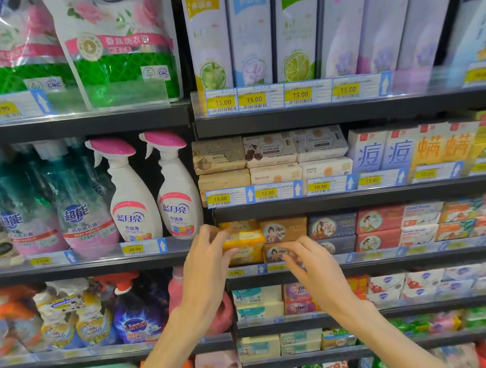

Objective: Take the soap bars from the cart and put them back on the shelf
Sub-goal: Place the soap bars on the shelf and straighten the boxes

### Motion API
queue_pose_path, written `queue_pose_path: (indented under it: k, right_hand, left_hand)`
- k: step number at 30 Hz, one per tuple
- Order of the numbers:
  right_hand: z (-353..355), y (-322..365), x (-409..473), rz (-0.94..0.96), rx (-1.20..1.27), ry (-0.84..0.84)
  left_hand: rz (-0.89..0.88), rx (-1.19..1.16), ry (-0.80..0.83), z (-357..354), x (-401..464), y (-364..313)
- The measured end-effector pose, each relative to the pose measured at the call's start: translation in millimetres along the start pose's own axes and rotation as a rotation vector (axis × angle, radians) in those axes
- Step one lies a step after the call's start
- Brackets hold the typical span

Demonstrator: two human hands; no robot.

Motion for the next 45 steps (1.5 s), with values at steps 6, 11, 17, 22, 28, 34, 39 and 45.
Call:
queue_pose_path:
  k: [6,11,17,22,28,34,39,45]
  right_hand:
    - [-4,-3,-4,0.007,0.024,0.014]
    - [-6,-1,-9,0.01,0.007,0.028]
    - [-8,-5,-17,-0.008,0.012,0.046]
    - [-14,-3,-18,-0.014,0.034,0.077]
    - [-12,10,2,0.023,-0.073,0.01]
    - [-13,30,35,0.002,-0.123,0.0]
    - [-14,37,55,-0.01,-0.059,0.05]
    - [-7,35,62,0.068,-0.081,0.08]
  left_hand:
    - [-0.038,0.175,-0.089,-7,6,-1]
    - [-0.005,0.296,-0.095,-19,13,-3]
    - [0.001,0.305,-0.061,-28,16,-4]
    - [-0.022,0.344,-0.02,-29,13,-10]
    - [-0.007,0.342,-0.053,-37,14,-11]
    - [-0.07,0.256,-0.131,-37,4,-6]
    - [-0.051,0.122,-0.129,-33,-6,1]
    - [-0.036,-0.08,-0.141,-7,-19,6]
Point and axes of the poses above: each hand's wrist, its own x-axis towards the middle knuckle, its own z-axis out of the back of the hand, y = z × x, the point moved 4 cm from there along x, towards the middle knuckle, and after that the axes turned 10 degrees about y, right-handed, at the moved point
